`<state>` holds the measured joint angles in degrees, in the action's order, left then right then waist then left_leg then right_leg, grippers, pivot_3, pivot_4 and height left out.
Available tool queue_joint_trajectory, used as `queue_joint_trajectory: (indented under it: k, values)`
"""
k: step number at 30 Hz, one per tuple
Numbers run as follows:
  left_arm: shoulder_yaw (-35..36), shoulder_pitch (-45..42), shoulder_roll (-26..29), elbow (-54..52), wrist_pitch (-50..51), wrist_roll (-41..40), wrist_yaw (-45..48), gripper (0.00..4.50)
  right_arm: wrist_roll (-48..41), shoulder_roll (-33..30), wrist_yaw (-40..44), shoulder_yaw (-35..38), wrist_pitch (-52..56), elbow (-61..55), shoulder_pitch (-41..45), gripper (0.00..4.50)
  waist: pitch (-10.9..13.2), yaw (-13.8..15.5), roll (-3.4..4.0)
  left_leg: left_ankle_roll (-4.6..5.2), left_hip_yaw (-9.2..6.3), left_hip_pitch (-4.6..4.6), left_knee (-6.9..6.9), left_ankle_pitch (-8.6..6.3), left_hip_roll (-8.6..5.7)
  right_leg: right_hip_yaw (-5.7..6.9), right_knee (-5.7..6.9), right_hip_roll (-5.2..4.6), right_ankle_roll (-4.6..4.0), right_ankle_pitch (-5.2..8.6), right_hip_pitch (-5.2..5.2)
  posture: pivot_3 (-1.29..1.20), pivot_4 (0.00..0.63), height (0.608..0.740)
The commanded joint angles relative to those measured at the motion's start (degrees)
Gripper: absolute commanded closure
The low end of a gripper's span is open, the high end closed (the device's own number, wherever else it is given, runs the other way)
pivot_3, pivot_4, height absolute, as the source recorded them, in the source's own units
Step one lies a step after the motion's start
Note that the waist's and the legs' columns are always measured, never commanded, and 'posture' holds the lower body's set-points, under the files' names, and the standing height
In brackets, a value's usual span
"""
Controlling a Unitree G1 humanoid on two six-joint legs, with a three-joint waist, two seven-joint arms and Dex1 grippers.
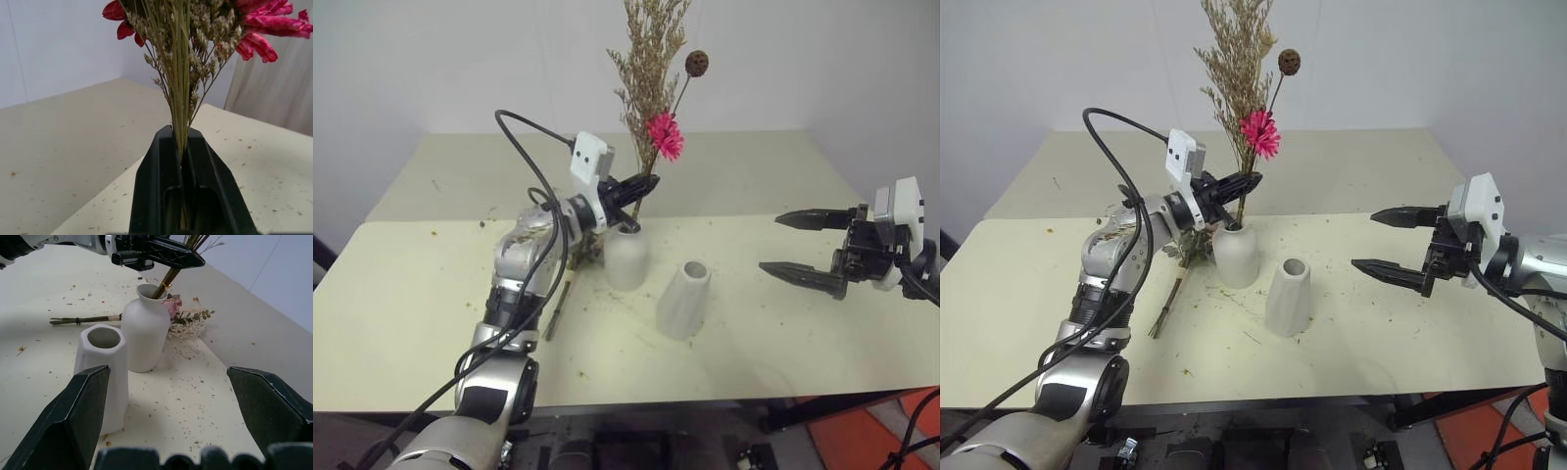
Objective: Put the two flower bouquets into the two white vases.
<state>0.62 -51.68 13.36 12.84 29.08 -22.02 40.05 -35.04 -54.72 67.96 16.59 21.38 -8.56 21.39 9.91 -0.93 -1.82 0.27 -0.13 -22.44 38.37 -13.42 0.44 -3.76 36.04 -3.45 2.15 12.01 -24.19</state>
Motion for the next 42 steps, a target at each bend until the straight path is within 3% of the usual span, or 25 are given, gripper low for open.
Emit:
queue_joint_trajectory:
  k: [1,6,11,12,17,21,27,35,38,42]
  values:
    - [-1.3,0.7,1.7,-3.2,2.5,0.2,0.7,3.43,-0.7,0.0,-0.5,1.7,-0.6,-1.5,0.1,0.0,0.0,-0.1,0.0,0.0,0.0,0.0,0.0,0.0,0.0,0.0,0.0,0.0,0.0,0.0,-0.01,0.0,0.15,0.74]
    - [0.6,5.5,4.6,-11.7,6.4,-2.0,-0.1,1.76,-0.5,0.1,-0.5,1.5,-1.0,-1.3,-0.1,0.0,0.0,-0.1,0.0,0.0,0.0,0.0,0.0,0.0,0.02,-0.01,0.01,0.01,0.0,0.0,-0.02,0.0,0.15,0.74]
    - [5.5,13.8,9.9,-25.8,18.6,-6.7,-4.8,0.15,-0.3,0.3,-0.4,1.4,-1.3,-1.3,-0.4,0.0,0.0,-0.3,0.0,0.01,-0.01,0.03,-0.01,-0.01,0.09,-0.03,0.04,0.02,0.0,0.0,-0.03,0.0,0.15,0.74]
    - [6.6,14.9,10.9,-27.8,21.2,-7.7,-5.9,0.05,-0.3,0.3,-0.4,1.5,-1.4,-1.3,-0.5,0.0,0.0,-0.3,0.0,0.01,-0.01,0.03,-0.01,-0.01,0.1,-0.03,0.05,0.02,0.0,0.0,-0.02,0.0,0.15,0.74]
    - [7.7,13.8,17.7,-31.6,47.6,-8.2,-14.5,0.05,-0.2,0.5,0.0,1.2,-1.7,-1.1,-0.7,0.0,0.0,-0.1,0.0,0.01,0.0,0.1,0.0,-0.01,0.11,0.0,0.05,0.06,0.09,0.06,0.03,0.0,0.15,0.74]
    - [4.7,7.4,16.2,-24.0,59.6,-4.1,-20.7,0.05,-0.1,0.8,0.5,0.3,-2.1,-0.3,0.4,0.0,0.0,0.2,0.0,0.01,0.0,0.08,0.02,-0.01,0.06,0.01,0.03,0.04,0.45,0.27,0.07,0.0,0.15,0.74]
    - [-3.3,0.4,13.4,-9.8,60.9,0.1,-23.2,0.05,0.1,0.8,2.0,-0.7,-2.8,0.5,2.2,0.0,0.0,0.0,0.0,0.01,0.0,0.05,-0.01,-0.01,0.04,0.01,0.03,0.04,0.01,0.01,-0.02,0.0,0.15,0.74]
    - [-14.7,-0.9,14.6,-0.1,54.9,4.7,-21.2,0.05,-0.5,0.3,2.5,1.0,-3.0,-0.9,1.0,0.0,0.0,-0.1,0.02,0.0,0.0,0.17,-0.04,0.0,0.03,-0.01,0.05,0.03,0.01,0.01,0.07,0.0,0.15,0.74]
    - [-15.2,-1.2,14.8,1.8,53.7,5.2,-19.9,0.65,-0.6,0.2,2.3,1.7,-3.1,-1.3,0.2,0.0,0.0,-0.1,0.05,0.0,0.01,0.22,-0.04,0.0,0.02,-0.02,0.06,0.04,0.05,0.03,0.12,0.0,0.15,0.74]
    - [-13.6,-1.6,14.6,1.6,53.3,5.9,-20.1,1.9,-0.7,0.0,2.5,2.3,-3.1,-1.4,-0.3,0.0,0.0,-0.1,0.07,0.0,0.01,0.21,-0.03,0.0,0.02,-0.02,0.08,0.04,0.07,0.04,0.11,0.0,0.15,0.74]
